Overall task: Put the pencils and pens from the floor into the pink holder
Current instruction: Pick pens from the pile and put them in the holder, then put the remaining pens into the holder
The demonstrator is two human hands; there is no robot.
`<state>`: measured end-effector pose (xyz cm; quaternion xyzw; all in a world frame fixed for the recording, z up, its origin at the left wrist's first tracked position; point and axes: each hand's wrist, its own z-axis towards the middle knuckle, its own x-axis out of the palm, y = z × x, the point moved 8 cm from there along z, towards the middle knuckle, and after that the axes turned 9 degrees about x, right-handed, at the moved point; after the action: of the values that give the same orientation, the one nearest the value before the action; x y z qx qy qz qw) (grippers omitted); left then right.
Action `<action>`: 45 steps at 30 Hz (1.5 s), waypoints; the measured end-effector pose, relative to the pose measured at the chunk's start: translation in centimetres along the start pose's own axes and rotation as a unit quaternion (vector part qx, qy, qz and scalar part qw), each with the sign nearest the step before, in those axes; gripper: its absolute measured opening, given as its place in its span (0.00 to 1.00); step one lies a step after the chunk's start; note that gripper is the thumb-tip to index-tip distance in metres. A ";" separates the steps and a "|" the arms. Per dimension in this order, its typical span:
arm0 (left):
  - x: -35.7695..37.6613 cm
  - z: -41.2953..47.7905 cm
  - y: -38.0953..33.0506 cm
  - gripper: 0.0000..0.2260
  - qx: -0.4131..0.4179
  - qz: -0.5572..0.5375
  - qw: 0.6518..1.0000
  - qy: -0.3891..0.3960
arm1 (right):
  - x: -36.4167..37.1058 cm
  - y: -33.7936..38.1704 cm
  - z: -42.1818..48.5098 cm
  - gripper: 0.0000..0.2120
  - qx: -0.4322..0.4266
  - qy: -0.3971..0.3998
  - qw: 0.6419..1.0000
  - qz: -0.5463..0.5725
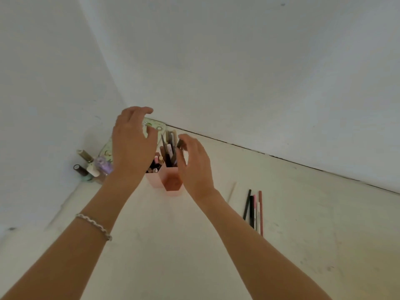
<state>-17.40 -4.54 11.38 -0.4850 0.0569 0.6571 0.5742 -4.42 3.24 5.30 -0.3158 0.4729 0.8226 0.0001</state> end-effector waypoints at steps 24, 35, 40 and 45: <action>22.4 -14.2 -11.0 0.19 0.012 0.012 0.905 0.424 | -18.8 -19.7 -6.8 0.11 0.370 -0.148 0.916 -0.052; 16.8 -7.4 -12.8 0.23 0.000 -0.143 0.962 0.232 | -12.8 -22.8 -7.2 0.10 0.416 0.110 0.862 -0.268; 12.9 -5.3 -12.6 0.18 0.040 -0.161 0.974 0.152 | -13.8 -22.5 -5.6 0.08 0.426 0.128 0.854 -0.272; 4.7 -1.1 -7.1 0.16 0.029 -0.092 0.995 -0.005 | -17.9 -17.7 -0.6 0.03 0.357 -0.074 0.931 -0.027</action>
<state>-10.37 0.46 10.89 -0.4676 0.0282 0.6020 0.6467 15.47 17.86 0.62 -0.2464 0.7254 0.6198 0.1703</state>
